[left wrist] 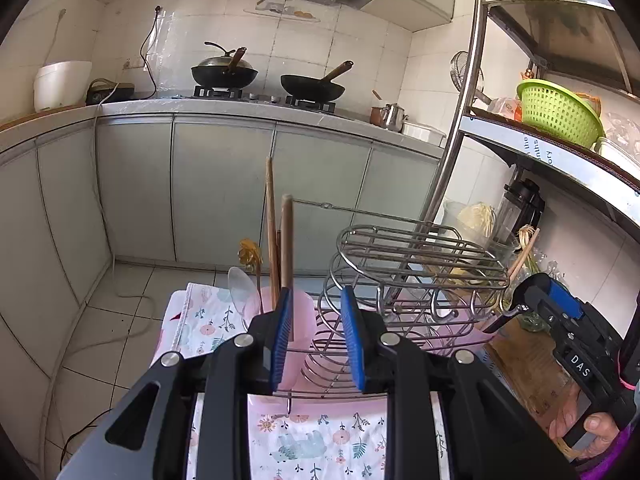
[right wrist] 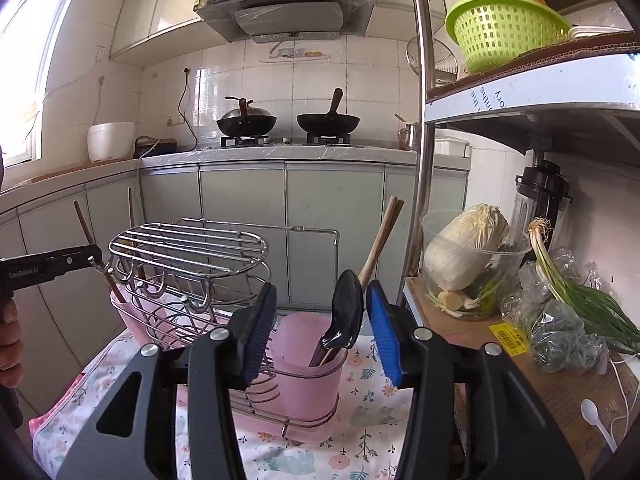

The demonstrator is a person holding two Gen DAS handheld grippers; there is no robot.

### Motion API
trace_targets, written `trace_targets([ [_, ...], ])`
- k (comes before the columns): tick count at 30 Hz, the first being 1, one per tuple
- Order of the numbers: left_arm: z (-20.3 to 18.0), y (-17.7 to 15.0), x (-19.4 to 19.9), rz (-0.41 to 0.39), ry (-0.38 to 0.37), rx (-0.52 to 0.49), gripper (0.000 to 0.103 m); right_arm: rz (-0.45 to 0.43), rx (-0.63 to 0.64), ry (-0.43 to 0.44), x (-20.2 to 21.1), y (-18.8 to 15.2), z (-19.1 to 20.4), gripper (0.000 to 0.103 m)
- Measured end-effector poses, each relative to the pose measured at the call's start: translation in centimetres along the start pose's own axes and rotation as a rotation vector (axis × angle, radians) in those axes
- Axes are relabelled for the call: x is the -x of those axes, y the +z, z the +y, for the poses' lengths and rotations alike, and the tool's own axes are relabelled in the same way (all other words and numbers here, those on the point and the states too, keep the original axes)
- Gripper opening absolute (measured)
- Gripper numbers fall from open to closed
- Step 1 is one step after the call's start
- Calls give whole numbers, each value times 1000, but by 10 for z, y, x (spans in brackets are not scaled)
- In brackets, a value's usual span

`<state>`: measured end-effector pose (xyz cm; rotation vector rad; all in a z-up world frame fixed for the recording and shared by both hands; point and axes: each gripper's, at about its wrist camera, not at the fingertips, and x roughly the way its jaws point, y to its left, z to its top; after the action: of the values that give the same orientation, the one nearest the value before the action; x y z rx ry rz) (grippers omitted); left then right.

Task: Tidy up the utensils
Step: 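Pull both open tools back away from the utensil rack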

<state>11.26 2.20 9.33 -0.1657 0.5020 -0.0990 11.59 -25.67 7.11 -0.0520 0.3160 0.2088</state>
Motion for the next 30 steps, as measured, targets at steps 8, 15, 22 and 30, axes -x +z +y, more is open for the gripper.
trace_targets([
  [8, -3, -11, 6, 1, 8, 14, 24, -9, -37, 2, 19, -5, -6, 49],
  [15, -12, -17, 15, -15, 17, -1, 24, -14, -55, 17, 33, -14, -2, 56],
  [22, -24, -30, 29, -5, 45, -13, 24, -12, -77, 71, 42, -25, 3, 58],
  [30, -56, -49, 36, 6, 97, -63, 36, 10, -108, 139, 48, -40, 3, 58],
])
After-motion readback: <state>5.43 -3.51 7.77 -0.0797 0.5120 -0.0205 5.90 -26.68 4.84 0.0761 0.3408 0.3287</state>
